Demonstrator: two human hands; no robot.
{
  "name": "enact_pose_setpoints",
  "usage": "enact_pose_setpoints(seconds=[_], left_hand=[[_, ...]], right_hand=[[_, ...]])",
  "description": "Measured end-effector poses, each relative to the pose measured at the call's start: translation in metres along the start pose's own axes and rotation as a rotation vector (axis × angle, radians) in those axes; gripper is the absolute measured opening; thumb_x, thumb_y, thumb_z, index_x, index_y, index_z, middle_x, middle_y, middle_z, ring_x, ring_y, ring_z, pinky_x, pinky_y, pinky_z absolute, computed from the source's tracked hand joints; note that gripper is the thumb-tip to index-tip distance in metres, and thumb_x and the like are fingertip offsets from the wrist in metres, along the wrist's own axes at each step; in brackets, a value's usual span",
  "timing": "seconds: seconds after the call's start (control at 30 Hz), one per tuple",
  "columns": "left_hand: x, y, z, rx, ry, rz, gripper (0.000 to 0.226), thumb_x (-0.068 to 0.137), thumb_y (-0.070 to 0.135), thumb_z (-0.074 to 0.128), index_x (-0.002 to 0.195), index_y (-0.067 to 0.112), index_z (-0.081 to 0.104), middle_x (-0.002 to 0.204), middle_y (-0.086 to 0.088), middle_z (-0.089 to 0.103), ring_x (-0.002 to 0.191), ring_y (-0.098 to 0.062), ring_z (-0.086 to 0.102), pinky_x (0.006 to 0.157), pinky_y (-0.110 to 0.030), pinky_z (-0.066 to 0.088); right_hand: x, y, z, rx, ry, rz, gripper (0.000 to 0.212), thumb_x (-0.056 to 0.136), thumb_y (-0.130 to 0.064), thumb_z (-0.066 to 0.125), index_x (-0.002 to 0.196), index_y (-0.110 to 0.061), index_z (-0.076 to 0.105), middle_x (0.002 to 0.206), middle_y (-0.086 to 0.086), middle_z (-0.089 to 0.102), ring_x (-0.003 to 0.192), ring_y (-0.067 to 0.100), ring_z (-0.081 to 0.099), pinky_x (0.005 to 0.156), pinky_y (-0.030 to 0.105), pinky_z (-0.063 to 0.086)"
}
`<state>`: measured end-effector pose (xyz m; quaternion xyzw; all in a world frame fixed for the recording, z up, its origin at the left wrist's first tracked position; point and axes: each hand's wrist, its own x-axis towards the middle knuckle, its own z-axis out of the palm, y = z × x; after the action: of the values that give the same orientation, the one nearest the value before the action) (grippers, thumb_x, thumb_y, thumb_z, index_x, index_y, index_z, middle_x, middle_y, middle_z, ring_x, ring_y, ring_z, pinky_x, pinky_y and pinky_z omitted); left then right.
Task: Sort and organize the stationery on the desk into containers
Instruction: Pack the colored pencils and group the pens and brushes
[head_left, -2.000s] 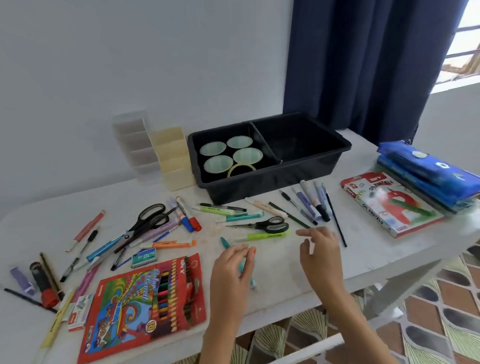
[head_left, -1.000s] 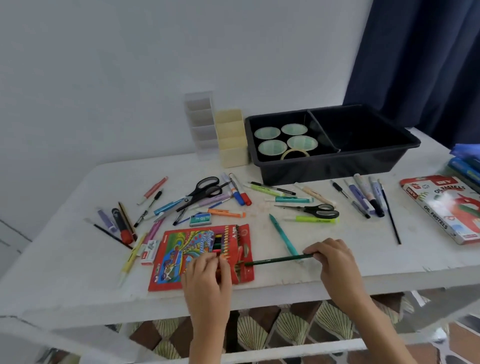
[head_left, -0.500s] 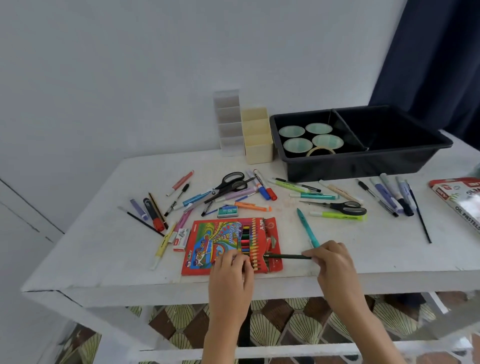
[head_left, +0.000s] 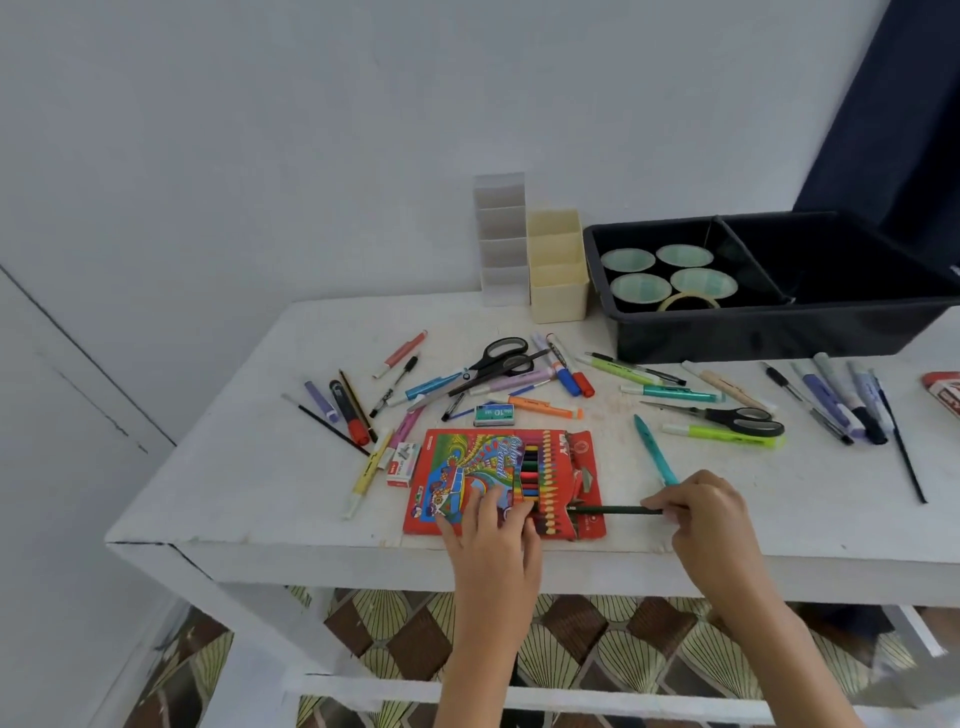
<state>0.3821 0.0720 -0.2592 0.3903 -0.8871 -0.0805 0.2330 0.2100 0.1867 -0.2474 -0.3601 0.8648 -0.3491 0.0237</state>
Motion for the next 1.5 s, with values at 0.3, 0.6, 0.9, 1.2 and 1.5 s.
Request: enact_pose_setpoints(seconds=[0.3, 0.6, 0.9, 1.2, 1.5], left_hand=[[-0.001, -0.002, -0.003, 0.078, -0.08, 0.048, 0.041, 0.084, 0.037, 0.034, 0.1, 0.029, 0.071, 0.104, 0.004, 0.068, 0.108, -0.026, 0.063, 0.086, -0.063, 0.044], [-0.001, -0.002, -0.004, 0.034, -0.1, 0.021, 0.04, 0.085, 0.037, 0.035, 0.102, 0.032, 0.071, 0.107, 0.009, 0.068, 0.109, -0.021, 0.063, 0.088, -0.059, 0.046], [-0.003, -0.003, -0.001, 0.044, -0.079, 0.04, 0.041, 0.085, 0.037, 0.034, 0.107, 0.032, 0.068, 0.109, 0.009, 0.067, 0.109, -0.019, 0.063, 0.09, -0.059, 0.044], [-0.003, -0.004, -0.004, 0.053, -0.093, 0.056, 0.041, 0.085, 0.037, 0.034, 0.106, 0.032, 0.069, 0.109, 0.01, 0.066, 0.107, -0.018, 0.063, 0.09, -0.059, 0.045], [-0.003, -0.002, -0.003, 0.102, -0.146, 0.061, 0.042, 0.085, 0.036, 0.032, 0.11, 0.033, 0.066, 0.109, 0.008, 0.065, 0.105, -0.022, 0.063, 0.087, -0.06, 0.046]], right_hand=[[-0.014, -0.047, 0.052, -0.025, 0.017, -0.266, 0.028, 0.06, 0.008, 0.082, 0.08, -0.01, 0.076, 0.074, -0.001, 0.059, 0.069, 0.02, 0.052, 0.055, 0.024, 0.042], [-0.021, -0.045, 0.054, 0.161, 0.116, 0.046, 0.008, 0.08, -0.006, 0.071, 0.088, -0.008, 0.07, 0.086, 0.001, 0.054, 0.085, 0.021, 0.056, 0.067, 0.024, 0.044], [-0.037, -0.053, 0.065, -0.021, 0.26, -0.046, 0.023, 0.071, 0.015, 0.07, 0.09, 0.0, 0.071, 0.083, 0.01, 0.062, 0.08, 0.025, 0.048, 0.061, 0.028, 0.042], [-0.021, -0.049, 0.059, 0.257, 0.112, -0.113, 0.027, 0.08, 0.012, 0.061, 0.085, -0.015, 0.057, 0.078, -0.012, 0.057, 0.076, 0.017, 0.057, 0.063, 0.027, 0.048], [-0.033, -0.063, 0.064, 0.229, 0.168, 0.068, 0.03, 0.083, 0.009, 0.057, 0.108, -0.003, 0.067, 0.092, 0.003, 0.063, 0.092, 0.017, 0.045, 0.075, 0.025, 0.038]])
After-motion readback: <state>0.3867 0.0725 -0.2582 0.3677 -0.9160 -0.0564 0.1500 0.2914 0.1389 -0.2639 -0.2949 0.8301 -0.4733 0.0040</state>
